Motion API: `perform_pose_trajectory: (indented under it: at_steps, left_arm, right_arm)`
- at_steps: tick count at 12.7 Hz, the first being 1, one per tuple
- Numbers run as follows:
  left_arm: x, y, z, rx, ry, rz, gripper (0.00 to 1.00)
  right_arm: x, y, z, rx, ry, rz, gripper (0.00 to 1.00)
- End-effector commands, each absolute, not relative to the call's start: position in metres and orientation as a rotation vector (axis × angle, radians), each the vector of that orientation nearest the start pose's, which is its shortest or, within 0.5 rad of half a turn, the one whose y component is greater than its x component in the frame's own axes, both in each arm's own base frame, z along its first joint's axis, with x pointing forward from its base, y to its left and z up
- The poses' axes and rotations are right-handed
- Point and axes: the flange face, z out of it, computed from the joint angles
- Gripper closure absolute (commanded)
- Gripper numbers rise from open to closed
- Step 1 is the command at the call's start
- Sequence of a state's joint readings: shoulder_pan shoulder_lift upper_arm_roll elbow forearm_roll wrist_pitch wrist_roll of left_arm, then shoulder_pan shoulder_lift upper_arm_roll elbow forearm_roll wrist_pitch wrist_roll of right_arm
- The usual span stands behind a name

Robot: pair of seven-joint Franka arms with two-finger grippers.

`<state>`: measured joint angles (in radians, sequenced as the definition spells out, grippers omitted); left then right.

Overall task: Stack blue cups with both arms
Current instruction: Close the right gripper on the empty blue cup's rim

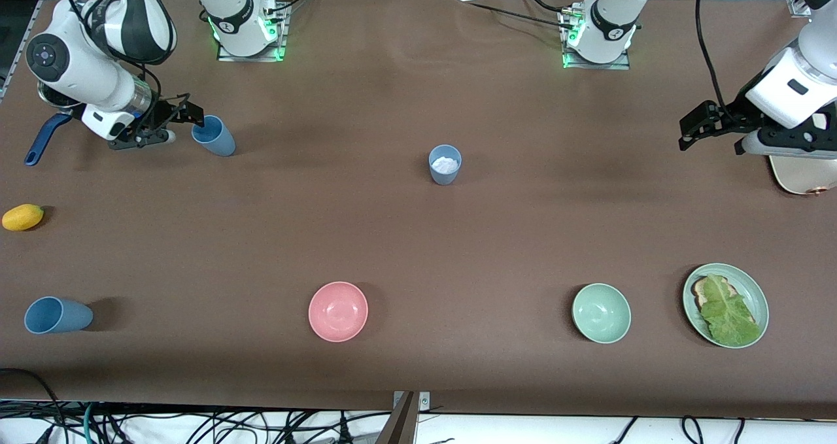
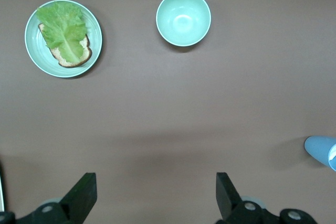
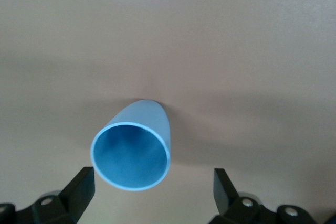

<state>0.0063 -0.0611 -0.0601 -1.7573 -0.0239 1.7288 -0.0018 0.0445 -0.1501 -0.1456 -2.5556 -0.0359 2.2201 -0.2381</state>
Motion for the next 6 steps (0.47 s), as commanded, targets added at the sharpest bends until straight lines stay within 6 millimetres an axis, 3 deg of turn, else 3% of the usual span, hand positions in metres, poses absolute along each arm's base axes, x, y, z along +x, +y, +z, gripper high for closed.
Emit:
perform_pose_trajectory:
  at_steps: [1, 4, 6]
  left_arm:
    - [0.536, -0.044, 0.584, -3.179, 0.127, -0.039, 0.00]
    - [0.543, -0.047, 0.581, -3.177, 0.133, -0.015, 0.00]
    - [0.547, -0.035, 0.580, -3.179, 0.095, 0.023, 0.00]
  right_arm:
    - [0.417, -0.058, 0.287, -3.095, -0.277, 0.288, 0.00]
    - [0.417, -0.075, 0.271, -3.092, -0.278, 0.281, 0.00]
    - [0.417, -0.075, 0.268, -3.092, -0.282, 0.286, 0.02]
